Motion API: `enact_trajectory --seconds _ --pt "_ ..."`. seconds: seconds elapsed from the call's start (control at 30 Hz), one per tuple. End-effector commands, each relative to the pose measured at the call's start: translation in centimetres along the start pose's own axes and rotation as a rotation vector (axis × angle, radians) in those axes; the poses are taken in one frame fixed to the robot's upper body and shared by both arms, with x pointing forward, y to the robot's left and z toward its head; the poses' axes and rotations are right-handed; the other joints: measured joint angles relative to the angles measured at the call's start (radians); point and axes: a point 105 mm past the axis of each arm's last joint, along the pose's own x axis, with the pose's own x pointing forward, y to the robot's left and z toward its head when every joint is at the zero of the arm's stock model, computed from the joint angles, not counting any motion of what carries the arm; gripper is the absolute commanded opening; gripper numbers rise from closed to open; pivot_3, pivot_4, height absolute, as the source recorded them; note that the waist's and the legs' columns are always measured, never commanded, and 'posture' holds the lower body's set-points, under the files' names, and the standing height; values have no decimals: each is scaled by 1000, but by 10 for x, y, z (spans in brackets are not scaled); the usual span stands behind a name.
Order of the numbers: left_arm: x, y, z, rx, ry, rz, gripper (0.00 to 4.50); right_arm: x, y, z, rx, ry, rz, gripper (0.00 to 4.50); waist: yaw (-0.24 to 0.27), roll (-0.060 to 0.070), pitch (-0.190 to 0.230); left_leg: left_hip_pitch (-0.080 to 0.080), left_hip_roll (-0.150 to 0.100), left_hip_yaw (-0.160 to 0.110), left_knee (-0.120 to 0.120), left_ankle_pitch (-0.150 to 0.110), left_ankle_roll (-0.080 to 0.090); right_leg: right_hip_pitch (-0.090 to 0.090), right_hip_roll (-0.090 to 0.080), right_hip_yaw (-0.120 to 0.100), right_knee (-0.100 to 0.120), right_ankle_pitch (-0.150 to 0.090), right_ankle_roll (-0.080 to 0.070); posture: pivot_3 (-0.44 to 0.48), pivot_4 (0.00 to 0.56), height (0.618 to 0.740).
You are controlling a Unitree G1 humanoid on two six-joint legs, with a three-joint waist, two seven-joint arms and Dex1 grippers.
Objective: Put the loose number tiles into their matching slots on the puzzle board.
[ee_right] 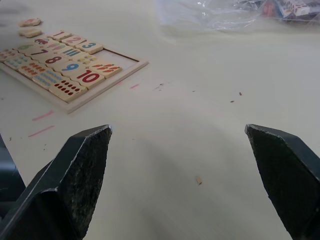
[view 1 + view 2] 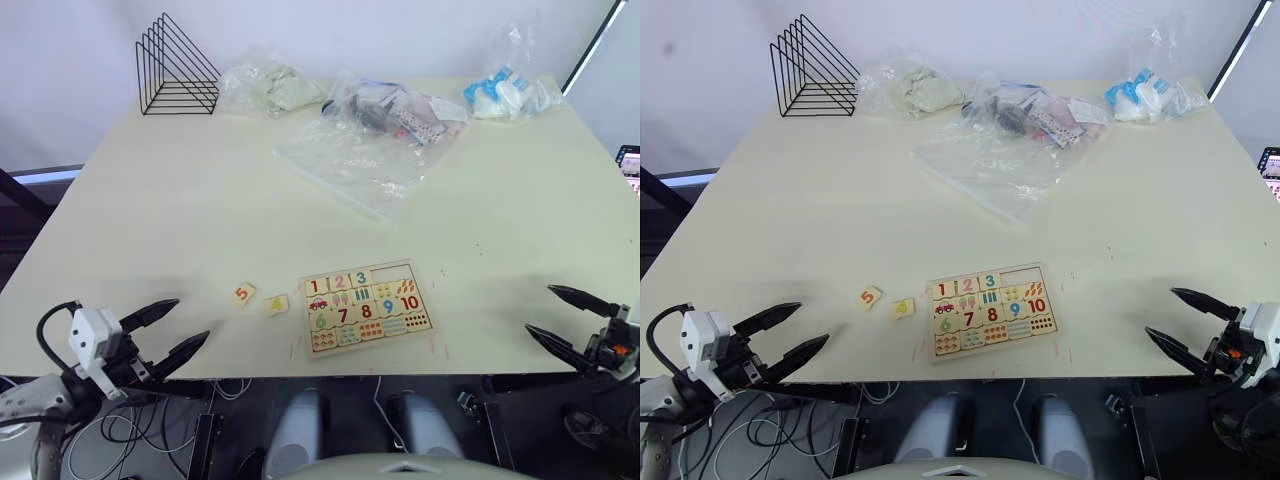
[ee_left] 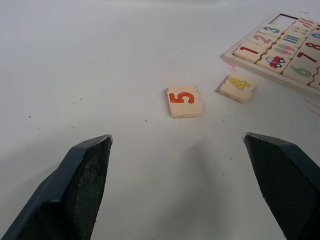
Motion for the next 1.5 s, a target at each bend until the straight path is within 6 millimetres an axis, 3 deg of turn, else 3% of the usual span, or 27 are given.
enact_trajectory --seconds 0.03,1.5 --pt "-3 3 5 38 -1 5 4462 -1 -2 10 -36 -19 -6 4500 0 0 0 0 0 0 0 0 0 0 0 0 0 0 0 0 150 740" --pt "-2 10 11 97 22 -67 4462 -11 1 -15 -5 -44 34 4500 0 0 0 0 0 0 0 0 0 0 0 0 0 0 0 0 150 740"
